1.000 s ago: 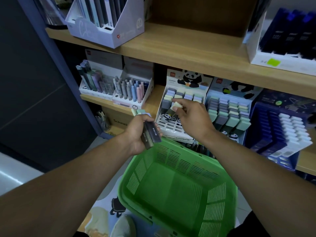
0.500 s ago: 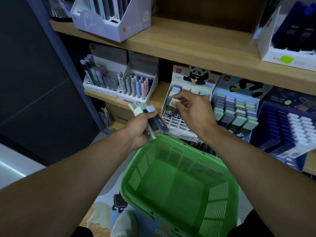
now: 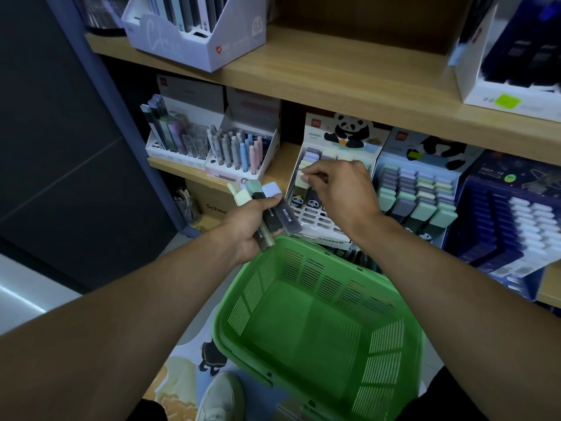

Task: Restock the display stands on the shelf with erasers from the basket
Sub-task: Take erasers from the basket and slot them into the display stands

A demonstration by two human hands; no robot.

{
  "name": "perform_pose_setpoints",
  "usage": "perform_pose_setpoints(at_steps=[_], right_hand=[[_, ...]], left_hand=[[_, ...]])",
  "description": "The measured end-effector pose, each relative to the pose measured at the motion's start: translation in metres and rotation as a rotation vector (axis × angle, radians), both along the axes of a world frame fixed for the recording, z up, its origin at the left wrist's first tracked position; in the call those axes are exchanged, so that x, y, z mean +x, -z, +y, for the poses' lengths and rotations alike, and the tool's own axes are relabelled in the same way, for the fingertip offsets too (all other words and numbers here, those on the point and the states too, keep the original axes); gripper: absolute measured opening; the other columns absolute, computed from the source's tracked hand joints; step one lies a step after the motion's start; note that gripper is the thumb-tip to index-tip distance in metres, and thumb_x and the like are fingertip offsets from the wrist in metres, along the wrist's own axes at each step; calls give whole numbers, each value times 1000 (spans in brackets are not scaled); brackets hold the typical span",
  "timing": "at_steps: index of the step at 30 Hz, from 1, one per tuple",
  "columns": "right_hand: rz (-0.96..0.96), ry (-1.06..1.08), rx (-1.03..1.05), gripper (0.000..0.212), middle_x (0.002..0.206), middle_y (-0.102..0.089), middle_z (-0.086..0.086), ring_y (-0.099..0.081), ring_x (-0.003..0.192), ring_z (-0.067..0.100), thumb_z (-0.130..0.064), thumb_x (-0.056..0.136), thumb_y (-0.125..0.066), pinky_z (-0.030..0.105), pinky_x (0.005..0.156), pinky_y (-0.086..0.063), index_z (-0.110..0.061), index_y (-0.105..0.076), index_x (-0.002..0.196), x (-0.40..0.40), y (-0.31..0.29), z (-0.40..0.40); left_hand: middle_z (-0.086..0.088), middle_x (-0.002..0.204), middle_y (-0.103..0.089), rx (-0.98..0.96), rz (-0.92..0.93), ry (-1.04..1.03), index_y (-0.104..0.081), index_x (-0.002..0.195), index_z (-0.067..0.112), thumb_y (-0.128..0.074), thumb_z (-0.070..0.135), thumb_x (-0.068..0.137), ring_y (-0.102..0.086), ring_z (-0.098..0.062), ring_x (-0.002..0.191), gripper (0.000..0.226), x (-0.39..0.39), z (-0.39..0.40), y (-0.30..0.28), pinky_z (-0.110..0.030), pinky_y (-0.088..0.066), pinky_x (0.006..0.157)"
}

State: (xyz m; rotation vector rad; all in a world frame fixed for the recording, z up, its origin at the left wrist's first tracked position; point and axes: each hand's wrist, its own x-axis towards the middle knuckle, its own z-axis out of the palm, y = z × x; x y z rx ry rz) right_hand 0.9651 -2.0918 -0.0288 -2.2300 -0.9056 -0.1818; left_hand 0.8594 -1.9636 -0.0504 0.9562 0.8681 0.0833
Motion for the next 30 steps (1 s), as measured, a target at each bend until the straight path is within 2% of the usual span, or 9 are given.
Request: perform_pose_setpoints(at_steps=[8,11,16,19,22,24,26,28,30], right_hand=[[-2,-35,-143,24,117,-71,2,-65,106,19,-18,99,-61,17,92,-38,-18,-73,120,0,-3,0],[-23,-55,-186,27,118,-68,3,-63,106,21,-20,101,-57,27,92,-46,-19,-70,125,-1,0,1],[-24,-60,-180,30,117,-66,3,-64,103,20,-20,103,-53,29,88,-49,-20,-68,129,-2,2,-3],[6,-79,-257,35,131,-65,3,-64,111,23,-18,102,-50,36,93,-53,-24,-64,133,0,3,-4],[12,-74,-233,34,126,-68,3,-66,107,21,-21,102,-51,34,92,-53,-26,-64,133,-1,0,-6],[140,-114,-114,32,115,-71,0,-69,97,17,-23,102,-54,33,85,-56,-26,-65,132,-3,-3,-9],[476,-215,34,34,109,-71,-3,-72,87,14,-25,102,-57,33,78,-60,-24,-60,136,-5,-8,-12],[825,-300,143,38,104,-72,-1,-73,87,15,-29,100,-58,33,78,-61,-23,-57,138,-5,-13,-17],[975,-345,199,34,97,-73,0,-73,91,17,-31,98,-60,31,79,-60,-21,-61,130,-7,-15,-23]], left_hand=[[-2,79,-76,56,-42,-3,-68,100,16,-77,22,85,-72,-14,64,18,1,-1,3,-28,-57,56],[-7,94,-77,74,-51,-2,-69,109,13,-79,24,83,-73,-19,76,30,0,-3,5,-32,-59,66],[-8,98,-78,103,-55,22,-71,111,13,-80,28,81,-73,-24,87,35,-1,-2,4,-44,-58,90],[-8,99,-78,105,-57,28,-70,112,14,-79,30,82,-73,-24,91,35,-1,-2,3,-45,-57,93],[-6,95,-77,91,-70,44,-69,116,12,-79,31,81,-73,-22,83,41,-2,-5,1,-43,-56,93],[-4,87,-75,38,-115,117,-69,116,9,-77,32,81,-70,-16,72,43,-4,-6,-1,-36,-59,82],[-1,76,-70,-25,-167,206,-70,102,10,-72,31,86,-66,-12,62,27,-5,-7,-6,-28,-58,65],[-1,68,-64,-85,-210,271,-69,89,11,-69,32,87,-63,-10,57,21,-7,-9,-11,-24,-58,57],[0,67,-61,-142,-242,318,-69,85,11,-69,33,85,-61,-8,55,22,-10,-10,-17,-23,-58,55]])
